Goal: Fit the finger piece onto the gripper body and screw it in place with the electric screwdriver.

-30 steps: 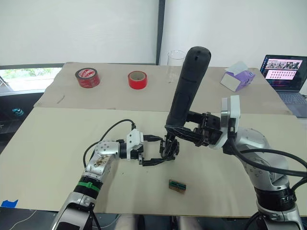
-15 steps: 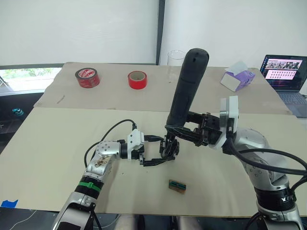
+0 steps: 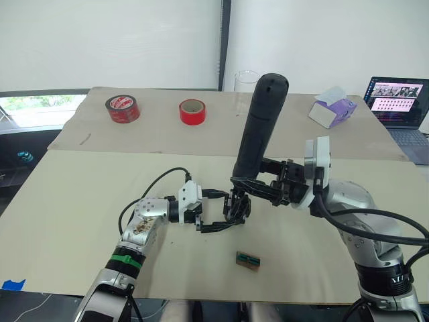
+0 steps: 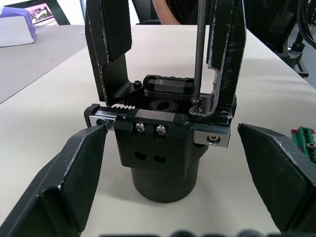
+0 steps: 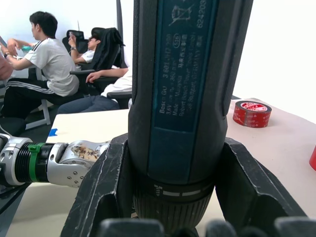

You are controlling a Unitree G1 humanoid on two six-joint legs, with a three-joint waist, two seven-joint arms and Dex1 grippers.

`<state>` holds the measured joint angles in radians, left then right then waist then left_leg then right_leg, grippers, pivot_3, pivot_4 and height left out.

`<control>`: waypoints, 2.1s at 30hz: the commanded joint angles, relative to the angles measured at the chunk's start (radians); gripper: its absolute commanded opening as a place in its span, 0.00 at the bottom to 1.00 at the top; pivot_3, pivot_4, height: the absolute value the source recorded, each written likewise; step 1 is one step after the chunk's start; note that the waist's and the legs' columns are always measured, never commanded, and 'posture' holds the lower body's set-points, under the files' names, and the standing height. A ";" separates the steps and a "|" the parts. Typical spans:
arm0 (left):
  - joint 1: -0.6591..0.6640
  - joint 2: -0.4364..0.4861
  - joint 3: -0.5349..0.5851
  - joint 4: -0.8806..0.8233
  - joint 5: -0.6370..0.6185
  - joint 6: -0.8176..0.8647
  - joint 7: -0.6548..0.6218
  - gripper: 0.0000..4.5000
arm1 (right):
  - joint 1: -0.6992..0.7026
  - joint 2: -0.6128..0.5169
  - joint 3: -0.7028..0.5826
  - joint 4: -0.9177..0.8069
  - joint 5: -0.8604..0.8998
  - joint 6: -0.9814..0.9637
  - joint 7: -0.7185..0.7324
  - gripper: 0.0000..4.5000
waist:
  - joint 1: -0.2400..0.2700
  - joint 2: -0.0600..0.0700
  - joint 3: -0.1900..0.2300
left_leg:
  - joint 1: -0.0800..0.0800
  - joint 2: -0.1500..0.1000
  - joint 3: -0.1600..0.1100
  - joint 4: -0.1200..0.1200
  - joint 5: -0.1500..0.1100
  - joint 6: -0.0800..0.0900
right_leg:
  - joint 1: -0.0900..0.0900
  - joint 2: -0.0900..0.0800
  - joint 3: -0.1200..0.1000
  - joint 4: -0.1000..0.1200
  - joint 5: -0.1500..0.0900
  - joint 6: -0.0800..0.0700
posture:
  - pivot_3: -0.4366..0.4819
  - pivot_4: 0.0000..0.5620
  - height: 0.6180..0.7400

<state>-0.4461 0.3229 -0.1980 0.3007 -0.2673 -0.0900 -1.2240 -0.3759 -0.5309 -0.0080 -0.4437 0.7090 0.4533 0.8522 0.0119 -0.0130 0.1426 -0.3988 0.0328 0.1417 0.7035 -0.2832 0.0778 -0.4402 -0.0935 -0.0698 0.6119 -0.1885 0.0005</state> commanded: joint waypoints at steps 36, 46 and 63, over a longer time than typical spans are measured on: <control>-0.106 -0.093 -0.049 0.220 0.123 -0.069 0.032 1.00 | 0.000 0.002 -0.011 -0.031 -0.029 -0.025 0.019 0.42 | 0.000 0.000 0.000 | 0.000 0.000 0.000 0.000 0.000 0.001 | 0.000 0.000 0.000 0.000 0.000 0.000 | 0.48 0.27 1.00; -0.115 -0.115 -0.049 0.248 0.125 -0.082 0.039 1.00 | 0.004 -0.001 -0.012 -0.036 -0.031 -0.022 0.015 0.42 | 0.000 0.000 0.000 | 0.000 0.000 0.000 0.001 0.000 0.001 | 0.000 0.000 0.000 0.000 0.000 0.000 | 0.48 0.27 1.00; -0.124 -0.126 -0.063 0.306 0.160 -0.119 0.038 0.56 | 0.011 -0.011 0.008 -0.028 -0.052 0.000 0.008 0.42 | 0.001 0.000 0.000 | 0.000 0.000 -0.001 0.001 -0.001 0.001 | 0.001 -0.001 -0.001 0.000 0.000 0.000 | 0.48 0.27 1.00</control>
<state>-0.5595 0.2020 -0.2474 0.5939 -0.1186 -0.2145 -1.1831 -0.3697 -0.5268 -0.0073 -0.4613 0.6681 0.4461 0.8630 0.0126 -0.0131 0.1425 -0.3985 0.0326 0.1410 0.7046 -0.2839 0.0790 -0.4390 -0.0942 -0.0705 0.6118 -0.1882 0.0009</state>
